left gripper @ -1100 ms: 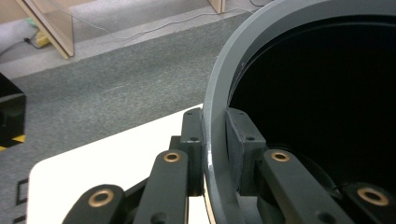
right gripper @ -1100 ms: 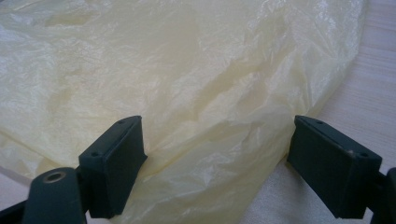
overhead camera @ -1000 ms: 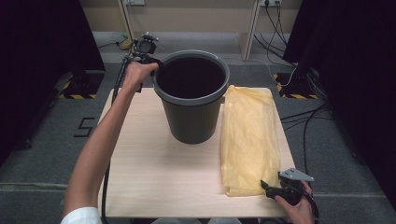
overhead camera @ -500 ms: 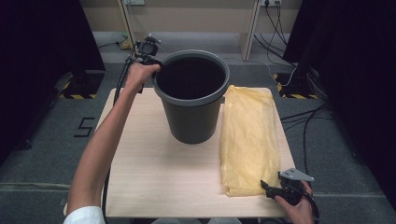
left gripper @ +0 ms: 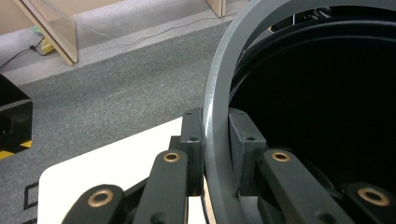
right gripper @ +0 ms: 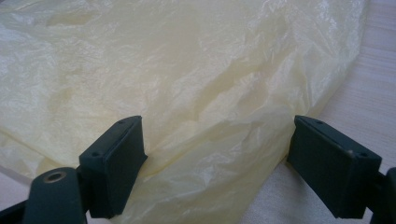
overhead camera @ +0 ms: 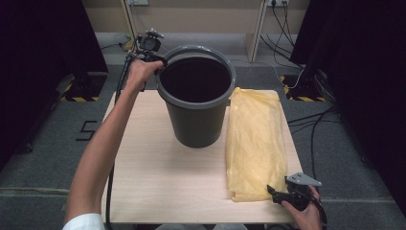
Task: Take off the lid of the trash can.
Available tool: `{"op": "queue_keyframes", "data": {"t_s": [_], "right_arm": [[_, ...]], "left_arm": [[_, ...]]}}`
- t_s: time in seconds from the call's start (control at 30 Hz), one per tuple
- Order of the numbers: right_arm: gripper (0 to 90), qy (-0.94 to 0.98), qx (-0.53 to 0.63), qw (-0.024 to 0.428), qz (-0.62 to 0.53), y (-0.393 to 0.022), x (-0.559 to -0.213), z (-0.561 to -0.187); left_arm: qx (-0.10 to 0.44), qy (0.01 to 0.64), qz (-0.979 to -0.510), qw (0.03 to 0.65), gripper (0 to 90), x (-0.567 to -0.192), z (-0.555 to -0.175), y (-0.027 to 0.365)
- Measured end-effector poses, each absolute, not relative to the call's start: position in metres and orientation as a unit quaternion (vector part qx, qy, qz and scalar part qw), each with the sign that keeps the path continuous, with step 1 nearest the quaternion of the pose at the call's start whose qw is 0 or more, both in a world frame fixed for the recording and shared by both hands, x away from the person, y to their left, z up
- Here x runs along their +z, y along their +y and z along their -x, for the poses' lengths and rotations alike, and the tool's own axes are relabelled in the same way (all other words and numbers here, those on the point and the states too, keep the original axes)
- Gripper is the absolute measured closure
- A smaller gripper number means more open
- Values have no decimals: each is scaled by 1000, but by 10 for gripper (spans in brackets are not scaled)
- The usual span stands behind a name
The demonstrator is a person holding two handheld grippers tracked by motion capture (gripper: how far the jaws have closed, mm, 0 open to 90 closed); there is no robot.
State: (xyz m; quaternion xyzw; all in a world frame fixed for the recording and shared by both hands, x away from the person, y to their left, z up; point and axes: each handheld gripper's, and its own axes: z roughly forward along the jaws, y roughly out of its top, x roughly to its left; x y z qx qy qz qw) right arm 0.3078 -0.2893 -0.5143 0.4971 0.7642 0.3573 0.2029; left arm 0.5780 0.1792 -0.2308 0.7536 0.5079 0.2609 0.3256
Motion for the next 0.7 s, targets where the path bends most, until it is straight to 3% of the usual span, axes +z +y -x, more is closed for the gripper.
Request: {"op": "queue_keyframes", "data": {"t_s": [0.7], "right_arm": [[188, 765, 357, 200, -497, -290, -514, -308]], "left_arm": [[254, 503, -746, 355, 779, -220, -575, 183]]}}
